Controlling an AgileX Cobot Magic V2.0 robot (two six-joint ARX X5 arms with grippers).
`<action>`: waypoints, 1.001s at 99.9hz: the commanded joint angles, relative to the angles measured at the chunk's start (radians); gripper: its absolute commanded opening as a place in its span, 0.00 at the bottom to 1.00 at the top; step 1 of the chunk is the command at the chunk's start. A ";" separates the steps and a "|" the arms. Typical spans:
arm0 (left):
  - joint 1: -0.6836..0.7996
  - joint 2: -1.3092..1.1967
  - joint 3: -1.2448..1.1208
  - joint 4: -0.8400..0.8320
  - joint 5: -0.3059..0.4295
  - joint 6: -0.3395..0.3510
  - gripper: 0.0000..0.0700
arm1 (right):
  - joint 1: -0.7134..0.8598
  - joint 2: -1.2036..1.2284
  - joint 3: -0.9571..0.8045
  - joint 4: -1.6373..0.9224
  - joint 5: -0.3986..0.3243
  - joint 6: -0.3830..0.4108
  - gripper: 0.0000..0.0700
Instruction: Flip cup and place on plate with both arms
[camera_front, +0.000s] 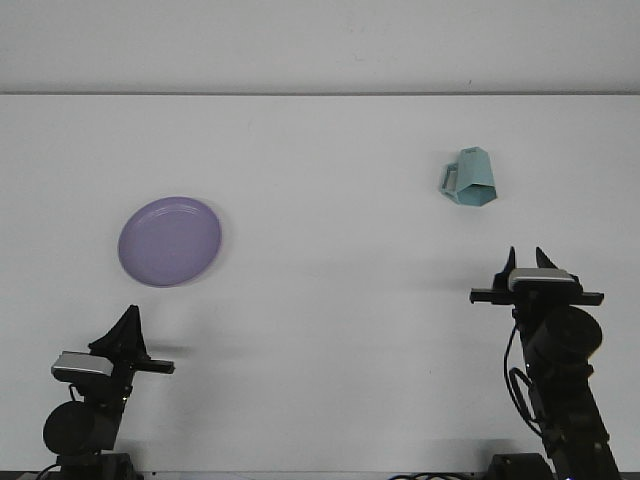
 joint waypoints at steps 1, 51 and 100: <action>-0.001 -0.002 -0.019 0.008 0.001 -0.003 0.02 | -0.011 0.086 0.005 0.069 0.004 -0.076 0.77; -0.001 -0.002 -0.019 0.008 0.001 -0.002 0.02 | -0.128 0.860 0.088 0.740 -0.113 -0.159 0.79; -0.001 -0.002 -0.019 -0.038 0.001 -0.002 0.02 | -0.178 1.265 0.472 0.739 -0.219 -0.217 0.79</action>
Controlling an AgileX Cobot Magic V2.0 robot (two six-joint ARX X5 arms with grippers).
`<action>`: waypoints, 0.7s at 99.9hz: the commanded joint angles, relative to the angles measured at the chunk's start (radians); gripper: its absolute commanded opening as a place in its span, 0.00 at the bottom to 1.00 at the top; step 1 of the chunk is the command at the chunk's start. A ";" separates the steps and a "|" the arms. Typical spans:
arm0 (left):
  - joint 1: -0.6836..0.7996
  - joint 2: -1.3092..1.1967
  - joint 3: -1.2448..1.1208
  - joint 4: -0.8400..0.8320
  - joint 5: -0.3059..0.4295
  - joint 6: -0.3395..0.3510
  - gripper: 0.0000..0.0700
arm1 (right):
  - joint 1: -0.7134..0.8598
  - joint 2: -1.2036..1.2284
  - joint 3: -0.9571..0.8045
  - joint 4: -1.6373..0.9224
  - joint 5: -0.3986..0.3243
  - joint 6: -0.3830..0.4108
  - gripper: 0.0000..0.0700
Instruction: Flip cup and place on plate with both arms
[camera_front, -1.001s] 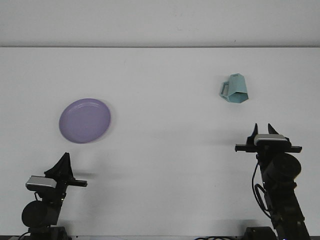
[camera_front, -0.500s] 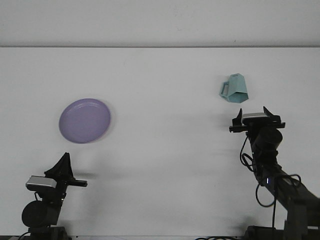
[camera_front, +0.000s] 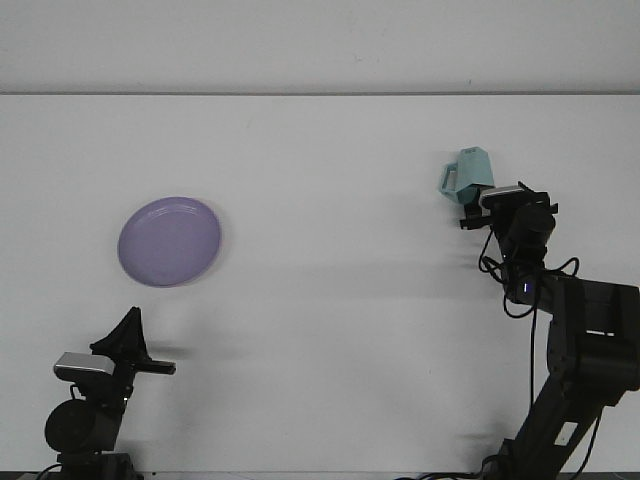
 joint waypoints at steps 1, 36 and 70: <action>-0.001 -0.002 -0.019 0.000 0.001 -0.002 0.02 | -0.007 0.053 0.053 0.005 -0.018 -0.025 0.79; -0.001 -0.002 -0.019 -0.002 0.001 -0.002 0.02 | -0.015 0.139 0.219 -0.100 -0.088 -0.092 0.58; -0.001 -0.002 -0.019 0.002 0.001 -0.002 0.02 | -0.015 0.139 0.228 -0.124 -0.143 -0.100 0.00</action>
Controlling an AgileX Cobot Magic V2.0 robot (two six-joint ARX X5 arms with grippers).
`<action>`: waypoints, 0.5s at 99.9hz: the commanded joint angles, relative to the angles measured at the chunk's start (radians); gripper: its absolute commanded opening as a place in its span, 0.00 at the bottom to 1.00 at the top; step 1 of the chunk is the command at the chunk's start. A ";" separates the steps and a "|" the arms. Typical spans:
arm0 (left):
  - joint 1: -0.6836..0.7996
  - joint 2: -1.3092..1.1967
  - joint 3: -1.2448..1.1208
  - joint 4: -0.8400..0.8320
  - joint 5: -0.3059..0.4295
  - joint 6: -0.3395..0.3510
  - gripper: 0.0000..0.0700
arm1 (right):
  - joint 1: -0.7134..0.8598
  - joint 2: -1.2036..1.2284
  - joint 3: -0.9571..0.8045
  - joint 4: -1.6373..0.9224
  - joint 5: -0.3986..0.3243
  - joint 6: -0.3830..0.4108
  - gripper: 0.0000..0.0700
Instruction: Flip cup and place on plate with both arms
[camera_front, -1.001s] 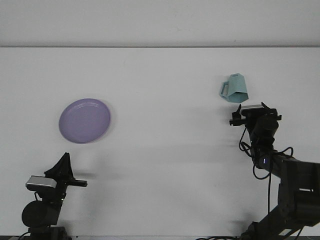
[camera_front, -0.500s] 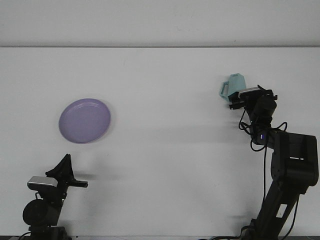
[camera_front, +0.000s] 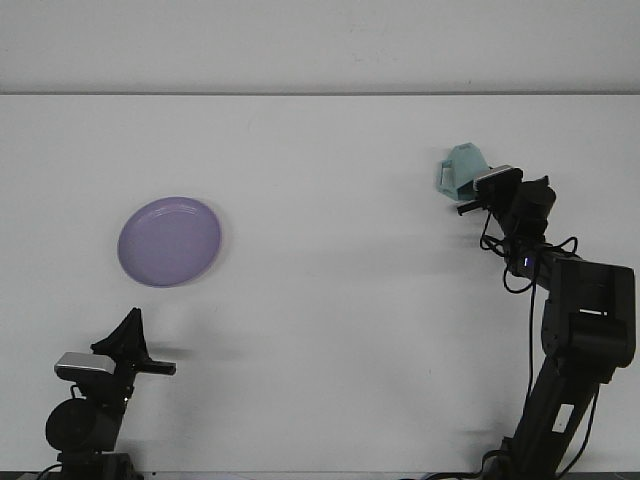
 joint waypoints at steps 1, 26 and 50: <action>-0.001 -0.002 -0.019 0.014 0.001 -0.002 0.02 | 0.001 0.028 0.019 0.016 -0.001 0.003 0.00; -0.001 -0.002 -0.019 0.018 0.001 -0.002 0.02 | 0.024 -0.048 0.019 -0.035 -0.001 0.076 0.00; -0.001 -0.002 -0.019 0.018 0.001 -0.002 0.02 | 0.050 -0.251 0.019 -0.306 0.003 0.175 0.00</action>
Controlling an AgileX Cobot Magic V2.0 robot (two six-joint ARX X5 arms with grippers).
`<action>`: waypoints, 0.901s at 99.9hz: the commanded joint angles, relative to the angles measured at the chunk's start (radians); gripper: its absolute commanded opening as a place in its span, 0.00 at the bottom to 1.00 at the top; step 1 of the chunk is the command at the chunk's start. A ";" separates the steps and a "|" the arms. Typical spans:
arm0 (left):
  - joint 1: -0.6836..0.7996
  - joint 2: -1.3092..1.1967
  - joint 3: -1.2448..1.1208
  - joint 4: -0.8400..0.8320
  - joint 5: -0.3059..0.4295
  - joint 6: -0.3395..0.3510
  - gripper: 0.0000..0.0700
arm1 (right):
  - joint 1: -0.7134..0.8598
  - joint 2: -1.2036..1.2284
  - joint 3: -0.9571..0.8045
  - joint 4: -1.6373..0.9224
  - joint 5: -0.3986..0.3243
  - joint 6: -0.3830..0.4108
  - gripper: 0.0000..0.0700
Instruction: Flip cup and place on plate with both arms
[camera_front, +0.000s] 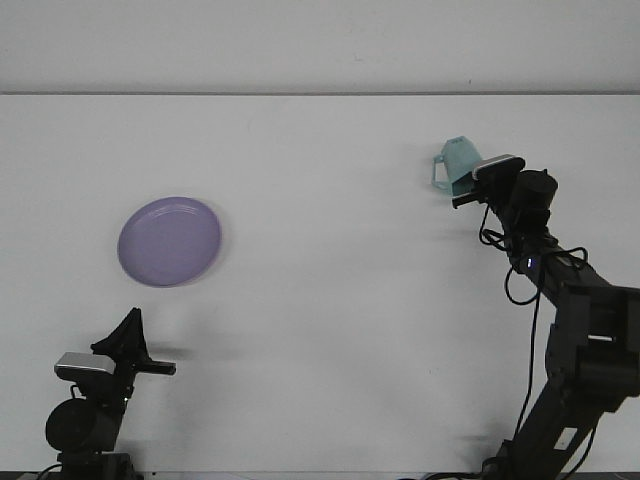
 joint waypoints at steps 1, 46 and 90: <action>-0.001 -0.002 -0.019 0.016 0.001 -0.002 0.02 | 0.006 -0.058 0.019 -0.083 0.001 0.077 0.00; -0.001 -0.002 -0.019 0.047 0.001 -0.003 0.02 | 0.195 -0.534 0.077 -0.942 -0.049 0.321 0.00; -0.001 -0.002 -0.018 0.060 0.001 -0.003 0.02 | 0.695 -0.420 0.381 -1.559 0.002 0.243 0.00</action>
